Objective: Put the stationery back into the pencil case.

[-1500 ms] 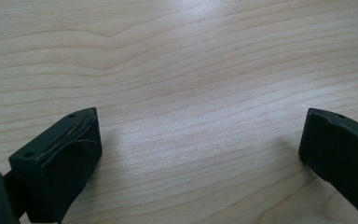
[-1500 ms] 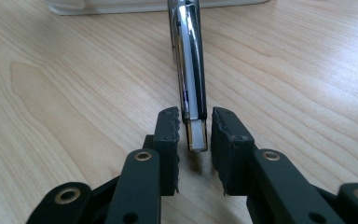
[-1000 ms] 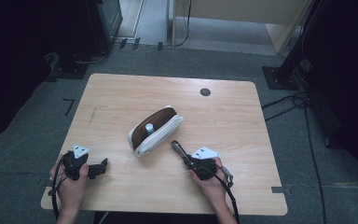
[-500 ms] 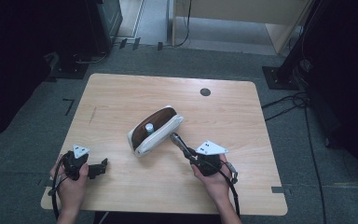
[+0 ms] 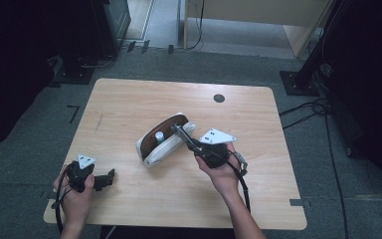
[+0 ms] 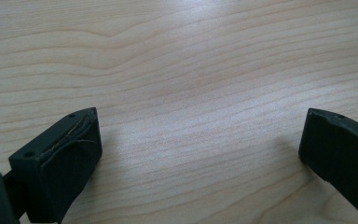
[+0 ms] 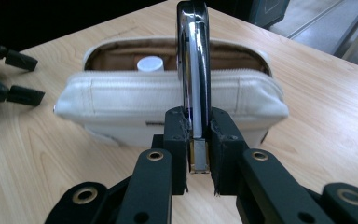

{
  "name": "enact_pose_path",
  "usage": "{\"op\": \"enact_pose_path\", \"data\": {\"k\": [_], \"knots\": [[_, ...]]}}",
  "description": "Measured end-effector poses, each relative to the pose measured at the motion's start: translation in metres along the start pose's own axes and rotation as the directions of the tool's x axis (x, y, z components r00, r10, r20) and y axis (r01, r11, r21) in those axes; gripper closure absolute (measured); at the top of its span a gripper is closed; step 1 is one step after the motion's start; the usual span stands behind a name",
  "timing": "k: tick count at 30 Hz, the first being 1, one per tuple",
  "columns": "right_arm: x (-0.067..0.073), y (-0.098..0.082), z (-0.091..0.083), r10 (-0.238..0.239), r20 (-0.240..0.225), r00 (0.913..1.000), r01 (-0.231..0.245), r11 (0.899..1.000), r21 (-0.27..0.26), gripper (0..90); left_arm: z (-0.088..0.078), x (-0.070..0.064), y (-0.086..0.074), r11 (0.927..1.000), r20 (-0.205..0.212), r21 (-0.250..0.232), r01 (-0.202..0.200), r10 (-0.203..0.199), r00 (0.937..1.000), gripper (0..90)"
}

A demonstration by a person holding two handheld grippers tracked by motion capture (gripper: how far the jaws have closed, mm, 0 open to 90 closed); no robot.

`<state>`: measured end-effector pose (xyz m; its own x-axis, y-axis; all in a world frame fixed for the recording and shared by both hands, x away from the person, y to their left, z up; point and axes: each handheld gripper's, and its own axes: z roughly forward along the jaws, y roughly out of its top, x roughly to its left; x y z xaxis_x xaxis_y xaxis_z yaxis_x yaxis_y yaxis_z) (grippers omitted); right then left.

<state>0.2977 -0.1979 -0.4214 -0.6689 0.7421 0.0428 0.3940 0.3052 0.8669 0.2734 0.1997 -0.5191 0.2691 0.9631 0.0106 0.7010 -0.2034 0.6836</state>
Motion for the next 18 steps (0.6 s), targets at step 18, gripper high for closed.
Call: {"op": "enact_pose_path", "data": {"k": [18], "knots": [[0.0,0.032,0.023,0.007,-0.006,1.0,-0.007,1.0,-0.005,79.1,0.0,0.0,0.0,1.0,-0.001,0.001,0.0,0.0,1.0,0.0]]}}
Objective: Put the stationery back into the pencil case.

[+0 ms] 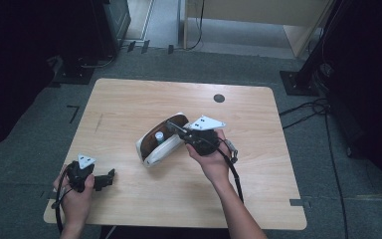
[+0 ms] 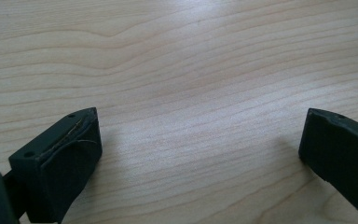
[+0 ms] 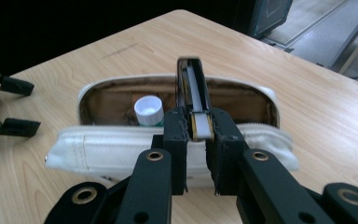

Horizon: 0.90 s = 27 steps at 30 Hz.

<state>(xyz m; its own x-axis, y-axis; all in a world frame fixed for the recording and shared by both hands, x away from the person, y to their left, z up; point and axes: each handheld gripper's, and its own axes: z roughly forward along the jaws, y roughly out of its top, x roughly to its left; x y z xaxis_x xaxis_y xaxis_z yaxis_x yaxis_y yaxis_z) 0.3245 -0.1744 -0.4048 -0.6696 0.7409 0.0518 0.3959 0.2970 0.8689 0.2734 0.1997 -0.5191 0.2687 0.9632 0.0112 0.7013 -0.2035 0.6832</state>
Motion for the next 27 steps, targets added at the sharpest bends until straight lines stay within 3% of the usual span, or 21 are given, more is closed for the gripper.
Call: {"op": "enact_pose_path", "data": {"k": [15,23,26,27], "knots": [[0.003,0.016,0.022,-0.004,0.009,1.0,0.004,1.0,-0.026,78.8,0.0,0.0,0.0,1.0,0.001,0.0,0.001,-0.001,1.0,0.0],[0.003,0.011,0.014,0.008,0.01,0.9999,-0.008,0.999,-0.049,73.4,0.0,0.0,0.0,1.0,0.001,0.001,0.0,0.0,1.0,0.0],[0.0,0.007,0.008,0.021,0.016,0.9997,-0.02,0.998,-0.064,68.2,0.0,0.0,0.0,1.0,0.0,-0.001,0.002,-0.002,1.0,0.0],[-0.002,0.003,0.003,0.031,0.024,0.9992,-0.029,0.997,-0.075,61.4,0.0,0.0,0.0,1.0,0.001,0.0,0.001,-0.001,1.0,0.0]]}}
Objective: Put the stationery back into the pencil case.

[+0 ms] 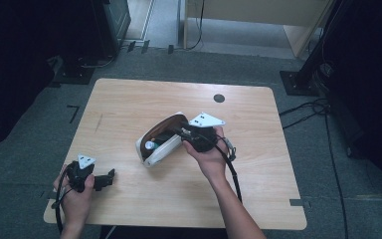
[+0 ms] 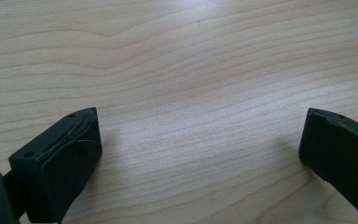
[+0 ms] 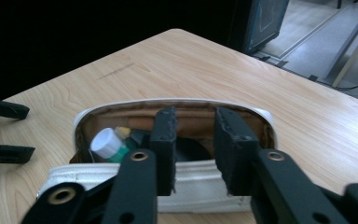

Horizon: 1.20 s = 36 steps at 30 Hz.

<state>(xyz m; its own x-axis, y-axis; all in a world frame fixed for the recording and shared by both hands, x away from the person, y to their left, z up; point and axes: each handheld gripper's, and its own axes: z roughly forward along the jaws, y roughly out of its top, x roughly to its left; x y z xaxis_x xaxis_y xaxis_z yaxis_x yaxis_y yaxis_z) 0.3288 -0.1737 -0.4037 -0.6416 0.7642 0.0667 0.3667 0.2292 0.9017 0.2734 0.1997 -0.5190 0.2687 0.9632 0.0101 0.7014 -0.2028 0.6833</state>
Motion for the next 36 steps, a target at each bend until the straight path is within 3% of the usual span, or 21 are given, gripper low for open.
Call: {"op": "enact_pose_path", "data": {"k": [5,6,9,10,11,12,16,17,18,27,31,32,36], "knots": [[-0.007,-0.008,-0.012,0.04,0.012,0.9991,-0.039,0.999,-0.025,49.3,0.0,0.0,0.0,1.0,0.0,0.0,-0.001,0.001,1.0,0.0],[-0.011,-0.013,-0.019,0.065,0.004,0.9979,-0.065,0.997,-0.033,41.0,0.0,0.0,0.0,1.0,0.0,0.0,0.0,0.0,1.0,0.0],[-0.015,-0.021,-0.025,0.076,0.006,0.9971,-0.076,0.997,-0.012,29.4,0.0,0.0,0.0,1.0,-0.001,-0.001,0.0,0.0,1.0,0.0],[-0.015,-0.021,-0.025,0.076,0.006,0.9971,-0.076,0.997,-0.012,29.4,0.0,0.0,0.0,1.0,-0.001,0.0,0.0,0.0,1.0,0.0],[-0.016,-0.028,-0.029,0.072,0.031,0.9969,-0.072,0.997,0.006,19.8,0.0,0.0,0.0,1.0,-0.001,0.0,0.001,-0.001,1.0,0.0],[-0.016,-0.028,-0.029,0.072,0.031,0.9969,-0.072,0.997,0.006,19.8,0.0,0.0,0.0,1.0,-0.001,-0.001,0.0,0.0,1.0,0.0],[-0.021,-0.047,-0.038,0.079,0.086,0.9932,-0.083,0.996,0.04,3.3,0.0,0.0,0.0,1.0,-0.001,0.0,0.001,-0.001,1.0,0.0],[-0.021,-0.047,-0.038,0.079,0.086,0.9932,-0.083,0.996,0.04,3.3,0.0,0.0,0.0,1.0,-0.001,0.0,0.001,-0.001,1.0,0.0],[-0.026,-0.058,-0.04,0.094,0.087,0.9917,-0.099,0.993,0.062,0.0,0.0,0.0,0.0,1.0,-0.001,-0.001,0.0,0.0,1.0,0.0],[-0.042,-0.082,-0.056,0.127,0.134,0.9829,-0.139,0.987,0.085,0.0,0.0,0.0,0.0,1.0,-0.001,-0.001,0.001,-0.001,1.0,0.0],[-0.053,-0.096,-0.065,0.164,0.146,0.9757,-0.177,0.98,0.087,0.0,0.0,0.0,0.0,1.0,-0.002,-0.001,0.001,-0.001,1.0,0.0],[-0.061,-0.105,-0.07,0.187,0.155,0.9701,-0.203,0.974,0.097,0.0,0.0,0.0,0.0,1.0,-0.001,-0.001,0.001,-0.001,1.0,0.0],[-0.071,-0.115,-0.078,0.196,0.178,0.9642,-0.217,0.971,0.104,0.0,0.0,0.0,0.0,1.0,-0.002,-0.001,0.0,0.0,1.0,0.0]]}}
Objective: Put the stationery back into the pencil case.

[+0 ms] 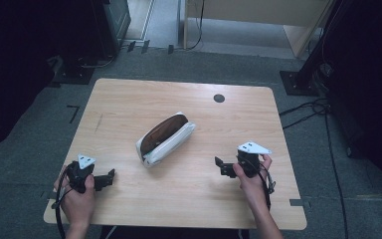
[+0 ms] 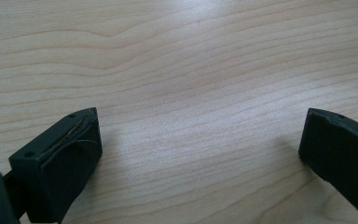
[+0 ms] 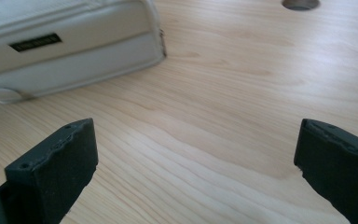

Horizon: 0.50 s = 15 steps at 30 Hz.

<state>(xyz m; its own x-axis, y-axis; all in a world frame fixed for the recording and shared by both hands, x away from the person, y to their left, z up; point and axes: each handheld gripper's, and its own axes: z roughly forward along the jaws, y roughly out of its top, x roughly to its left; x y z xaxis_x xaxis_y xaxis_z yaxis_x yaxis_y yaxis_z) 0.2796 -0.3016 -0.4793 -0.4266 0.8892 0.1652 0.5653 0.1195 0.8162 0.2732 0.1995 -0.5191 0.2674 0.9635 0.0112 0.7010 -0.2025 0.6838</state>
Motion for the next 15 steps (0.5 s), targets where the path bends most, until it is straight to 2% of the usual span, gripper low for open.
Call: {"op": "enact_pose_path", "data": {"k": [2,3,4,7,9,10,15], "knots": [[-0.009,-0.006,-0.005,0.023,0.016,0.9996,-0.023,1.0,0.003,0.0,0.0,0.0,0.0,1.0,0.0,0.0,0.001,-0.001,1.0,0.0],[-0.019,-0.012,-0.01,0.034,0.029,0.999,-0.035,0.999,0.007,0.0,0.0,0.0,0.0,1.0,0.0,0.0,0.001,-0.001,1.0,0.0],[-0.019,-0.012,-0.01,0.034,0.029,0.999,-0.035,0.999,0.007,0.0,0.0,0.0,0.0,1.0,0.0,0.0,0.001,-0.001,1.0,0.0],[-0.035,-0.025,-0.02,0.05,0.049,0.9975,-0.051,0.998,0.024,0.0,0.0,0.0,0.0,1.0,0.0,0.0,0.001,-0.001,1.0,0.0],[-0.039,-0.028,-0.022,0.052,0.056,0.9971,-0.054,0.998,0.028,0.0,0.0,0.0,0.0,1.0,0.0,0.0,0.0,0.0,1.0,0.0],[-0.046,-0.034,-0.026,0.056,0.067,0.9961,-0.059,0.998,0.036,0.0,0.0,0.0,0.0,1.0,0.0,0.0,-0.001,0.001,1.0,0.0],[-0.062,-0.05,-0.037,0.079,0.094,0.9924,-0.085,0.995,0.054,0.0,0.0,0.0,0.0,1.0,0.0,0.0,0.001,-0.001,1.0,0.0]]}}
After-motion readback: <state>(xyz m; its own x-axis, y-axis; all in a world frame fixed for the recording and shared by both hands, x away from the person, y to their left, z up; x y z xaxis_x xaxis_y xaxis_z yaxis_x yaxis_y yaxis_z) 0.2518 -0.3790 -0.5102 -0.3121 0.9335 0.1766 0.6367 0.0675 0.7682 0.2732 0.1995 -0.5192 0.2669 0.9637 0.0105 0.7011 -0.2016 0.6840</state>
